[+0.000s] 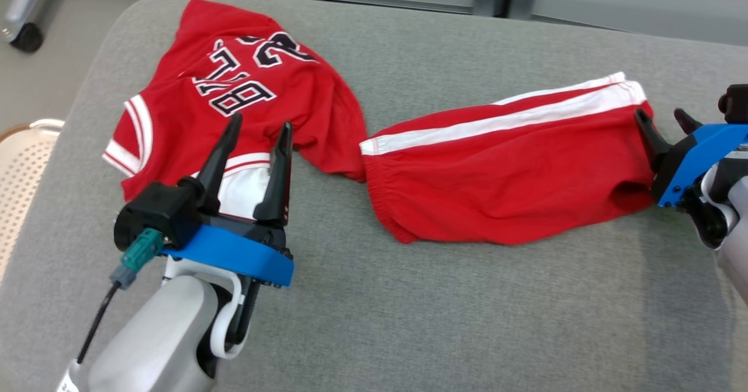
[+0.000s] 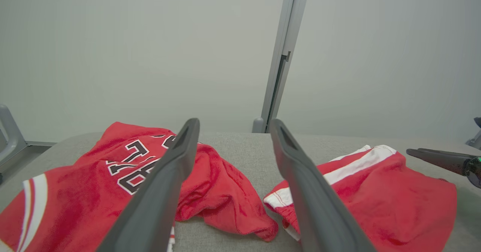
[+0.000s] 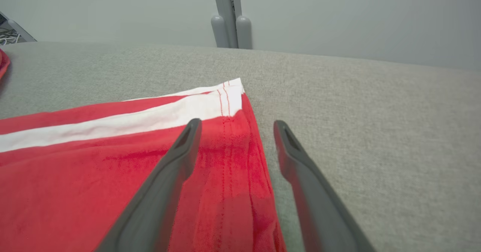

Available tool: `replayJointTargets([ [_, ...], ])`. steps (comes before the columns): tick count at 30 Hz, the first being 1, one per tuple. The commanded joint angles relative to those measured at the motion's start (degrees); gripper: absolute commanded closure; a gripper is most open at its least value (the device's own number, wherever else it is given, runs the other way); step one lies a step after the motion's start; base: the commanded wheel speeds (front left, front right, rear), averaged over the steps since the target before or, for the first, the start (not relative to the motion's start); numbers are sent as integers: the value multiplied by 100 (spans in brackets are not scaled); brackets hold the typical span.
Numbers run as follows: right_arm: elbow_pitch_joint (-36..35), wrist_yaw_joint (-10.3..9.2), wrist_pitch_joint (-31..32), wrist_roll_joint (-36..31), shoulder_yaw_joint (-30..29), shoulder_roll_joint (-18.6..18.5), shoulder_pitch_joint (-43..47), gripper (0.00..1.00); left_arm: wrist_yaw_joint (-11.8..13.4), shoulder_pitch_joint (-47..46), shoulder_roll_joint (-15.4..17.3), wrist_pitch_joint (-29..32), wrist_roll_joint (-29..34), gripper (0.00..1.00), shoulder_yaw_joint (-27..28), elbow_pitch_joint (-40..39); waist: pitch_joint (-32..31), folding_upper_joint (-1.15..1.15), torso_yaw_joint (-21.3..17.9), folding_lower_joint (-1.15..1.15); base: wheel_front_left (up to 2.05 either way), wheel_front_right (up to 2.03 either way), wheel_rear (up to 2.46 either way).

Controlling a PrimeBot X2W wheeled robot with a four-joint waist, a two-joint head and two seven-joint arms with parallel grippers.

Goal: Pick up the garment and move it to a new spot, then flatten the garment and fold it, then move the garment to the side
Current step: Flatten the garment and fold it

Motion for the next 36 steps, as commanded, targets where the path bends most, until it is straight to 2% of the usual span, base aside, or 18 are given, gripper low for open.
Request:
replayJointTargets([
  [1,163,0,323,59,40,-49,-97,0,-66,106,-113,-26,128,0,90,11,114,1,192,0,0,0,0],
  [10,647,0,2172,283,35,-302,-418,0,-456,551,-704,-27,501,0,624,205,221,1,577,0,0,0,0],
  [17,708,0,3277,439,45,-212,-167,0,-684,696,-976,-27,814,0,925,346,264,1,667,0,0,0,0],
  [18,678,0,3343,440,64,-185,-142,8,-710,723,-1013,-28,856,0,973,358,251,1,659,0,0,0,0],
  [20,544,6,3298,447,81,-156,-115,63,-724,785,-1082,-27,961,0,1091,366,204,1,624,0,0,0,0],
  [21,474,8,3248,438,97,-156,-112,100,-722,815,-1097,-27,1043,0,1141,385,173,1,600,0,0,0,0],
  [26,292,1,2789,417,95,-230,-181,100,-776,962,-1240,-27,1342,0,1402,439,-28,1,432,0,0,0,0],
  [36,377,0,2266,503,33,-140,15,100,-892,1281,-1245,-28,1867,0,1673,645,-588,1,-102,0,0,0,0],
])
